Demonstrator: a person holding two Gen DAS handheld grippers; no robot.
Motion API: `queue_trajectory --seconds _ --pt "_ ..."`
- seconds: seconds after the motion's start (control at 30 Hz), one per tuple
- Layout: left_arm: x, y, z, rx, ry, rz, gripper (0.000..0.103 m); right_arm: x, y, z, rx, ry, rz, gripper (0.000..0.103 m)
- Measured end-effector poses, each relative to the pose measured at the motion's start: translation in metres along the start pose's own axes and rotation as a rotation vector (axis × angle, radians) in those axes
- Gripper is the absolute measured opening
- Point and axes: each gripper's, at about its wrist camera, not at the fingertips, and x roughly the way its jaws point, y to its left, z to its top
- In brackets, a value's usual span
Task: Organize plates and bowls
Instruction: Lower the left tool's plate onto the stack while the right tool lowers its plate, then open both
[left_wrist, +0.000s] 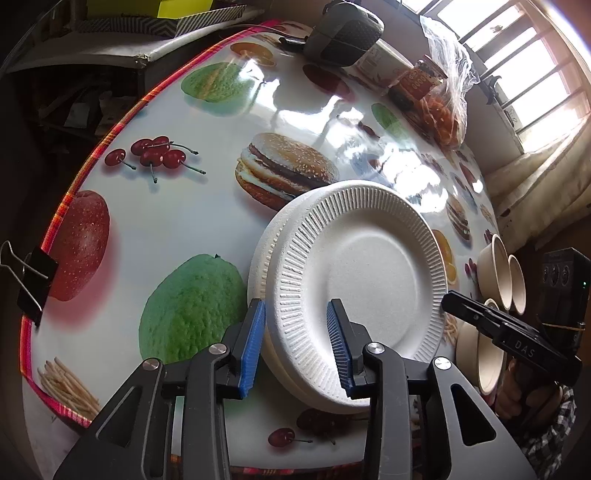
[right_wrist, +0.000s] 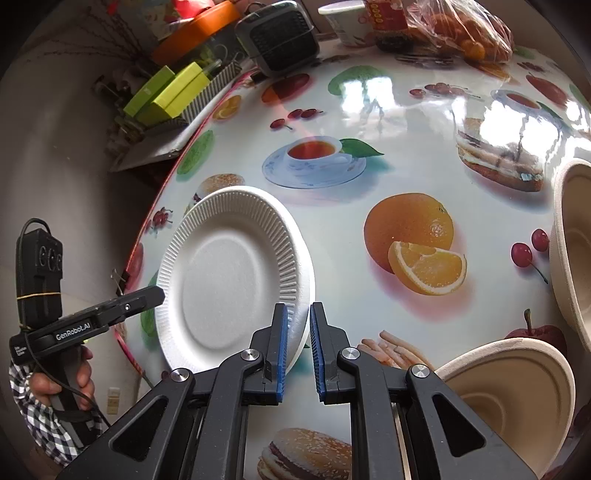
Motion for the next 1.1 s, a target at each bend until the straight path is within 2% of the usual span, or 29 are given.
queue_trajectory --seconds 0.3,0.5,0.57,0.77,0.93,1.1 --pt "0.0 0.007 -0.003 -0.011 0.002 0.011 0.042 0.0 0.001 0.0 -0.003 0.001 -0.01 0.017" --pt "-0.004 0.006 -0.004 -0.008 -0.012 0.013 0.042 -0.003 0.003 -0.001 -0.011 -0.017 -0.025 0.031" --pt "-0.007 0.004 -0.004 0.003 -0.024 0.02 0.042 -0.005 0.006 -0.002 -0.025 -0.025 -0.032 0.039" --pt "-0.019 -0.007 -0.006 0.057 -0.087 0.072 0.045 -0.014 0.013 -0.005 -0.048 -0.069 -0.045 0.045" --pt "-0.027 -0.015 -0.01 0.095 -0.131 0.1 0.045 -0.02 0.02 -0.008 -0.062 -0.114 -0.076 0.046" --pt "-0.037 -0.022 -0.013 0.135 -0.208 0.156 0.045 -0.027 0.023 -0.012 -0.065 -0.177 -0.117 0.047"
